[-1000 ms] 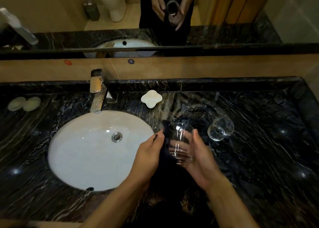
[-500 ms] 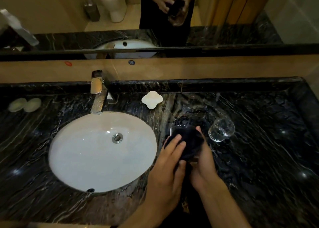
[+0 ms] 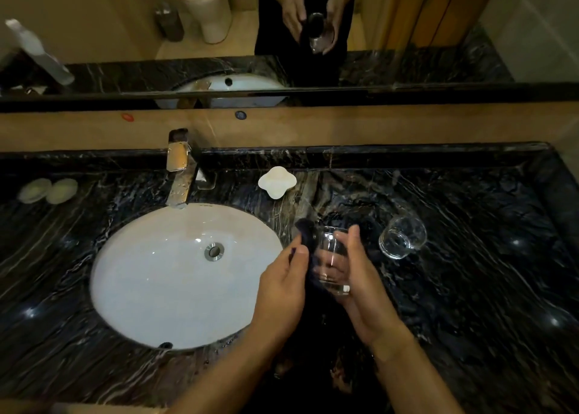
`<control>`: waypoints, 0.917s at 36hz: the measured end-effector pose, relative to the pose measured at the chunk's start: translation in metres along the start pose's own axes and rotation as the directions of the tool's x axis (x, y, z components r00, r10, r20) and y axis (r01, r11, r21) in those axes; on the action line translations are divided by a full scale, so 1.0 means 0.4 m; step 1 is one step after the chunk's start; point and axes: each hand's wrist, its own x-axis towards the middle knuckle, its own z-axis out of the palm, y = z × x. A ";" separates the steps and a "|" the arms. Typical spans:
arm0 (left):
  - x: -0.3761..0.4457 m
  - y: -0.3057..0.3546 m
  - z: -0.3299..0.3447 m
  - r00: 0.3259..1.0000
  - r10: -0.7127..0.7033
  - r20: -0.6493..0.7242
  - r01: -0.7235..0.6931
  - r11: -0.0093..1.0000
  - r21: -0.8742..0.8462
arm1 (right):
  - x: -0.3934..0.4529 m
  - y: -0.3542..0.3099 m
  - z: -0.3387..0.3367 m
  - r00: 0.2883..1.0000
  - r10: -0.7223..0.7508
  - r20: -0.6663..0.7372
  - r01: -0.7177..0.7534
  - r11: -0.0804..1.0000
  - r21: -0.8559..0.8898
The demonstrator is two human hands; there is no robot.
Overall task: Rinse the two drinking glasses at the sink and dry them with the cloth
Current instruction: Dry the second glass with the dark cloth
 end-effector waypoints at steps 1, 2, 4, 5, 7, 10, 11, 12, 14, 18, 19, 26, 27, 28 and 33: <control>-0.005 -0.005 0.003 0.997 0.080 -0.003 -0.080 0.995 0.065 | -0.003 0.000 0.005 1.000 0.003 0.009 -0.003 1.000 0.019; -0.012 -0.011 0.008 0.988 0.155 -0.003 -0.153 0.980 0.125 | -0.004 0.003 0.007 1.000 0.001 -0.007 0.000 0.999 0.046; -0.023 -0.034 0.017 0.958 0.287 0.024 -0.283 0.925 0.254 | 0.000 0.008 0.012 0.998 -0.002 -0.071 0.012 0.989 0.149; -0.028 -0.045 0.020 0.935 0.351 0.041 -0.345 0.883 0.317 | -0.001 0.005 0.016 0.996 0.019 -0.092 0.001 0.977 0.213; -0.030 -0.075 0.021 0.878 0.474 0.070 -0.460 0.792 0.401 | -0.004 -0.006 0.023 0.991 0.091 -0.100 -0.057 0.950 0.306; -0.036 -0.098 0.029 0.817 0.567 0.104 -0.557 0.730 0.397 | -0.007 -0.010 0.020 0.980 0.174 -0.098 -0.114 0.892 0.437; -0.037 -0.103 0.032 0.832 0.547 0.091 -0.538 0.757 0.371 | -0.007 -0.007 0.022 0.975 0.190 -0.112 -0.117 0.877 0.465; -0.041 -0.098 0.037 0.869 0.492 0.050 -0.479 0.814 0.329 | -0.007 -0.002 0.025 0.969 0.203 -0.144 -0.115 0.878 0.464; -0.049 -0.080 0.052 0.963 0.254 -0.089 -0.235 0.955 0.180 | -0.013 0.010 0.038 0.958 0.169 -0.230 -0.064 0.912 0.406; -0.029 -0.032 0.071 0.915 -0.392 -0.094 0.326 0.856 -0.401 | -0.019 0.031 0.049 0.947 -0.145 -0.287 0.195 0.969 0.152; -0.018 -0.032 0.070 0.876 -0.481 -0.012 0.398 0.738 -0.544 | -0.014 0.037 0.044 0.940 -0.213 -0.268 0.243 0.966 0.086; -0.015 -0.044 0.018 0.695 -0.505 0.511 0.705 0.337 -0.624 | 0.018 0.045 -0.024 0.886 -0.463 0.027 0.445 0.833 -0.329; -0.021 -0.053 0.012 0.679 -0.515 0.524 0.723 0.343 -0.600 | 0.017 0.044 -0.033 0.882 -0.468 0.056 0.454 0.810 -0.373; -0.027 -0.061 0.007 0.672 -0.521 0.525 0.732 0.363 -0.576 | 0.016 0.042 -0.043 0.879 -0.470 0.076 0.458 0.792 -0.404; -0.032 -0.076 -0.026 0.716 -0.516 0.470 0.695 0.464 -0.550 | -0.017 0.038 -0.080 0.868 -0.477 0.141 0.489 0.768 -0.413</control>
